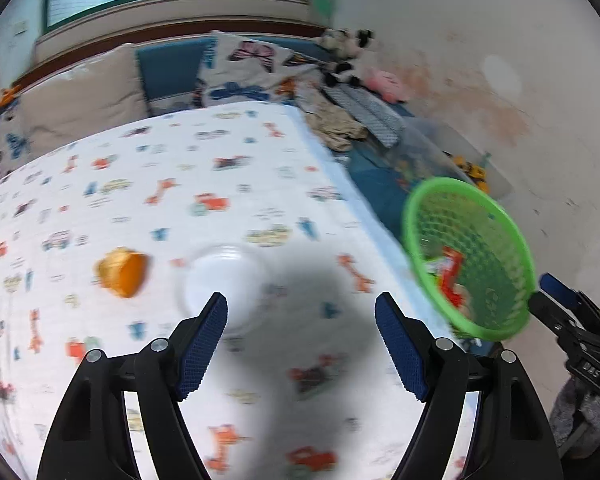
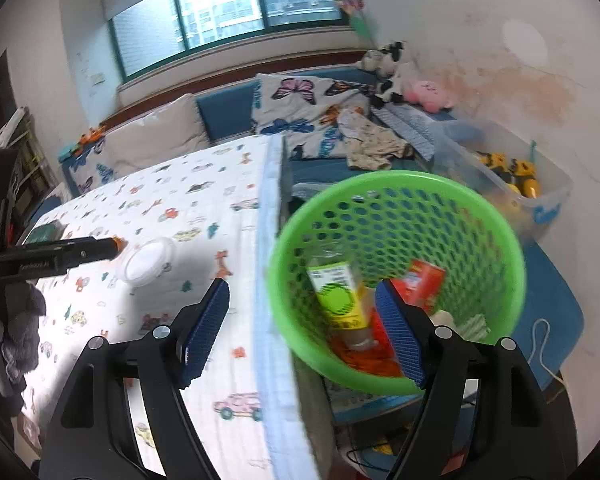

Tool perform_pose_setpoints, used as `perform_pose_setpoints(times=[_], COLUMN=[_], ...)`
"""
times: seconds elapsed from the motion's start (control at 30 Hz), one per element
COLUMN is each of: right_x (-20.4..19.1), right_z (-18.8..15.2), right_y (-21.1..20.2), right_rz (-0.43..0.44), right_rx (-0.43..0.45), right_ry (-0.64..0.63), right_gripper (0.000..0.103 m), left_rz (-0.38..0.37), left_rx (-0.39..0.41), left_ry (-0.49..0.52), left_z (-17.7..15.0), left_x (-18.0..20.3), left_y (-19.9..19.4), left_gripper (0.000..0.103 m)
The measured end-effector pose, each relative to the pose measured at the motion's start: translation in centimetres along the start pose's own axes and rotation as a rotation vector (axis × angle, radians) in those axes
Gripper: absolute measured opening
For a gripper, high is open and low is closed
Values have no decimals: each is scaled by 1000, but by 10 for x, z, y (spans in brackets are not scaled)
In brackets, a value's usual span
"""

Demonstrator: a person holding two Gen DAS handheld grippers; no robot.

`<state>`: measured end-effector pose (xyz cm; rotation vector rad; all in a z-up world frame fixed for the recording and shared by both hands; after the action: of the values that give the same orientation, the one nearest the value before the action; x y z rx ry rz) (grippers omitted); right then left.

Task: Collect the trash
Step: 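Grasp the orange on the bed with the left gripper, then grasp the clear plastic plate by its rim with the right gripper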

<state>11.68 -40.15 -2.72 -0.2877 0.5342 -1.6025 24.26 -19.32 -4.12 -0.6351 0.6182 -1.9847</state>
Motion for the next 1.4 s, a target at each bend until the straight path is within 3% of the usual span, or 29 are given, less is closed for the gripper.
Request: perform_pose_setpoints(times=[0.2,0.4,0.93,1.2,1.27,1.4], right_x=[-36,-65,-118,-138,-144,-156], right_z=[-1,-2,-13,-23,-24,-27], right_y=[18,35,83,108,115,127], right_rz=[67,116,189,210,219,234], right_rx=[-26,-50,-131,-173,-181,-199], right_ry=[-33,-63,-119,-147,-154,-170], right_gripper=[77,77,77,77,77,77], left_rz=[141,206,157,127,119,95], left_rx=[26,14,-59,-59,-52,-40], left_ry=[-18,-35,-55,-56,-49,-52], left_z=[3,-1,-13,-15,-15,-13], left_x=[-65,-116,-154,-158,-159,-161], left_y=[3,20,70,80,79,73], left_gripper=[74,80,80,60,48,36])
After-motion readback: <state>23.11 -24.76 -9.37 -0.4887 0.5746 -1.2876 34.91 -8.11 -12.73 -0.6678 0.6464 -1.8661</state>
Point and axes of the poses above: each gripper's, at about its wrist camera, not at the fingertips, and y roughly the way its jaws point, x to its right, z to its top, the point moved 6 cm from there along y, roughly the way its jaws point, and after that the axes turned 10 degrees about x, right-handed, at the moved point
